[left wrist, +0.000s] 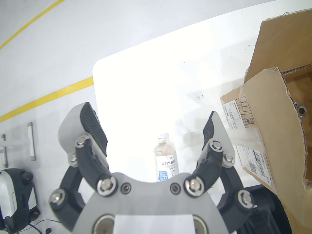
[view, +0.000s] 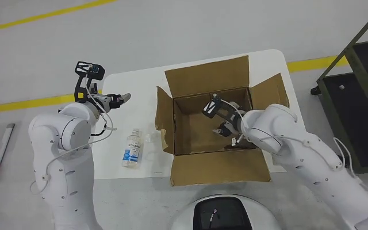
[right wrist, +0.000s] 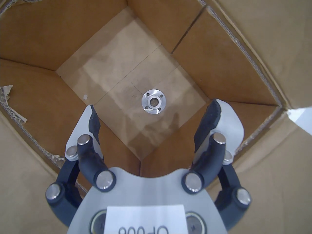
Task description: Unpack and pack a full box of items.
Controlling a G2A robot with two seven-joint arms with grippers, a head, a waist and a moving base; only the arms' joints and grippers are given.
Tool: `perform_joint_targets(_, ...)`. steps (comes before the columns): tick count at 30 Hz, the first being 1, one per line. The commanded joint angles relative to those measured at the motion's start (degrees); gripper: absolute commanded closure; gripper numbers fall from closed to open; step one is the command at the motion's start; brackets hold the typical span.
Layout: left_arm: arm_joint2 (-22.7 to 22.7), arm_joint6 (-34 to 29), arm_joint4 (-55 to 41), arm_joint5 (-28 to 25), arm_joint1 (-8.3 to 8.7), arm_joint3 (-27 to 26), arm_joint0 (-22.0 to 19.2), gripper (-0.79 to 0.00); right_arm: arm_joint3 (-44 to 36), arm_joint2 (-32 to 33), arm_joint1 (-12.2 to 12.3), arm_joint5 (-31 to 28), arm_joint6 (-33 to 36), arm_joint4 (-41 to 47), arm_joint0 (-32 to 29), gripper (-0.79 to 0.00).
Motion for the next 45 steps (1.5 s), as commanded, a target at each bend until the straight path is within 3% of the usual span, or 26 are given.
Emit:
perform_joint_targets(1,0.0,0.0,0.0,0.0,0.0,0.0,0.0,-0.785,2.8,-2.0,-0.8,0.4,1.7,1.8,2.8,-0.785)
perform_joint_targets(9,0.0,0.0,0.0,0.0,0.0,0.0,0.0,-0.785,11.4,-8.5,-3.4,1.2,6.6,4.5,8.3,-0.785)
perform_joint_targets(34,0.0,0.0,0.0,0.0,0.0,0.0,0.0,-0.785,12.9,-6.2,-3.0,1.7,5.2,5.1,6.4,-0.785)
perform_joint_targets(40,0.0,0.0,0.0,0.0,0.0,0.0,0.0,-0.785,12.8,-2.9,-2.0,-2.6,5.8,5.7,5.0,-0.785)
perform_joint_targets(45,0.0,0.0,0.0,0.0,0.0,0.0,0.0,-0.785,12.2,-1.5,-0.8,-12.6,4.2,4.1,3.6,-0.785)
